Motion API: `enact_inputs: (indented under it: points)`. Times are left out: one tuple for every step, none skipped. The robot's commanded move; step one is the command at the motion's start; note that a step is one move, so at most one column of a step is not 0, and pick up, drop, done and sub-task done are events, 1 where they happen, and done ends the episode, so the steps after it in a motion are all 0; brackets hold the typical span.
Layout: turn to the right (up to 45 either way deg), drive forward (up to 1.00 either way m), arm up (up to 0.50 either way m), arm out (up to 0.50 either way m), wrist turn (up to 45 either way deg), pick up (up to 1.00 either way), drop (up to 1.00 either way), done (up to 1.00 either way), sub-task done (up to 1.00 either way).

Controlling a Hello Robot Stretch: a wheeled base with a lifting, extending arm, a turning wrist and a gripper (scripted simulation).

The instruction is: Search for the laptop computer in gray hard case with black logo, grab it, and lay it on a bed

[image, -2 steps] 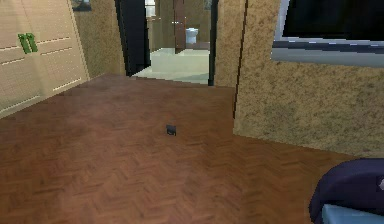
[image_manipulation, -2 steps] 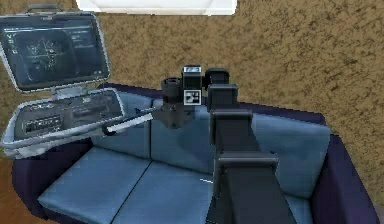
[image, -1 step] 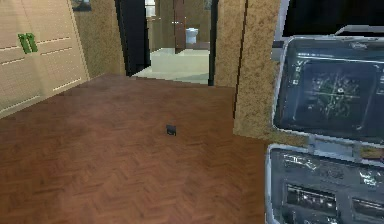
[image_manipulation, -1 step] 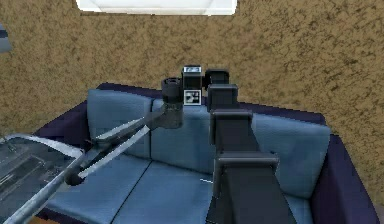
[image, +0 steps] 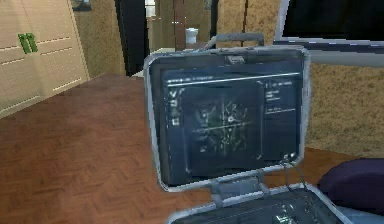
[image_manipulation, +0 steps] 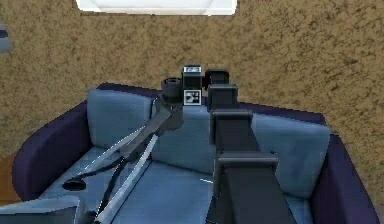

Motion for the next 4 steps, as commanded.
enact_inputs:
  points:
    - [0.0,0.0,0.0,-0.24,0.0,0.0,0.0,0.0,0.0]
    - [-45.0,0.0,0.0,0.0,0.0,0.0,0.0,0.0,0.0]
    - [-27.0,0.0,0.0,0.0,0.0,0.0,0.0,0.0,0.0]
    - [0.0,0.05,0.0,0.0,0.0,0.0,0.0,0.0,0.0]
